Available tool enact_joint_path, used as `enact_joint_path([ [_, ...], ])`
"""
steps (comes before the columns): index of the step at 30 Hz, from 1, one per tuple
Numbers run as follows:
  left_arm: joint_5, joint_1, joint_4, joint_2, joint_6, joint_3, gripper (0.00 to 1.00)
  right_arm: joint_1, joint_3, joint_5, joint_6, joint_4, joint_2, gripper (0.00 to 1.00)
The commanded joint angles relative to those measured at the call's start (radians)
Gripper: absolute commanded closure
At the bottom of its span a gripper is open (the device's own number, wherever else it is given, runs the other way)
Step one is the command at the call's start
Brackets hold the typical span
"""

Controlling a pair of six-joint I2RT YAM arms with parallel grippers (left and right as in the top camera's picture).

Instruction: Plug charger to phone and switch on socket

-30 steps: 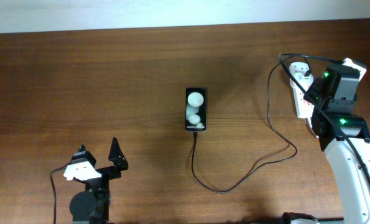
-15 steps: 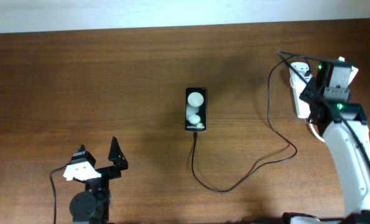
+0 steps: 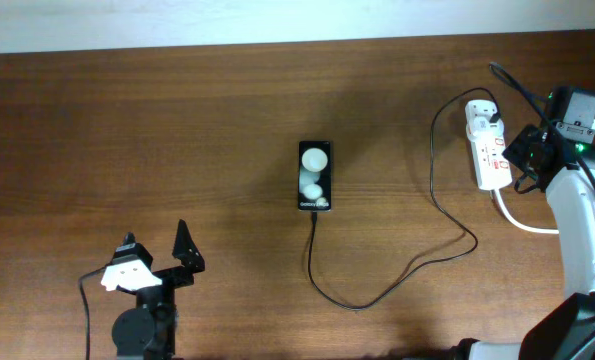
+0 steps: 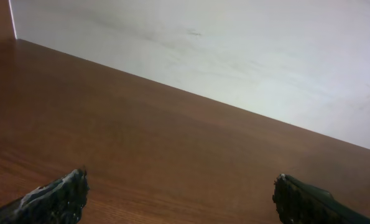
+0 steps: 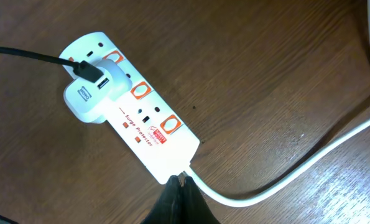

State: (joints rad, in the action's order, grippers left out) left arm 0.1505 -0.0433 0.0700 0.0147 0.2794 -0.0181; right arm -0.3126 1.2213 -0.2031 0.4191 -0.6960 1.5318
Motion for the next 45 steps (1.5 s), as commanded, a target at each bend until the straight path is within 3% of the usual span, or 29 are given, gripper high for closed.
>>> enact_joint_path([
  [1,-0.005,0.004,-0.002,-0.008,-0.24,0.009,0.01,-0.005,0.024,0.009,0.015,-0.002,0.003,0.96],
  [2,-0.005,0.004,-0.002,-0.008,-0.345,0.009,0.01,-0.005,0.024,0.01,0.031,-0.005,0.003,0.96],
  [3,-0.005,0.004,-0.002,-0.008,-0.369,0.009,0.01,-0.007,0.024,0.013,0.039,-0.008,0.003,0.96],
  [6,-0.088,0.004,0.007,-0.008,-0.368,0.009,0.01,-0.009,0.024,0.013,0.047,-0.018,0.012,0.96],
  [11,-0.087,0.004,0.009,-0.008,-0.368,0.009,0.01,-0.012,0.044,0.079,0.145,-0.063,0.064,0.96],
  [15,-0.087,0.004,0.009,-0.008,-0.368,0.009,0.01,-0.05,0.183,0.257,0.166,-0.156,0.192,0.96],
  [22,-0.087,0.004,0.009,-0.008,-0.368,0.009,0.01,-0.061,0.422,0.337,0.197,-0.235,0.46,0.96],
  [27,-0.087,0.004,0.009,-0.008,-0.368,0.009,0.01,-0.083,0.436,0.351,0.219,-0.184,0.547,0.96],
  [45,-0.087,0.004,0.009,-0.008,-0.368,0.009,0.01,-0.11,0.439,0.381,0.275,0.021,0.618,0.96],
])
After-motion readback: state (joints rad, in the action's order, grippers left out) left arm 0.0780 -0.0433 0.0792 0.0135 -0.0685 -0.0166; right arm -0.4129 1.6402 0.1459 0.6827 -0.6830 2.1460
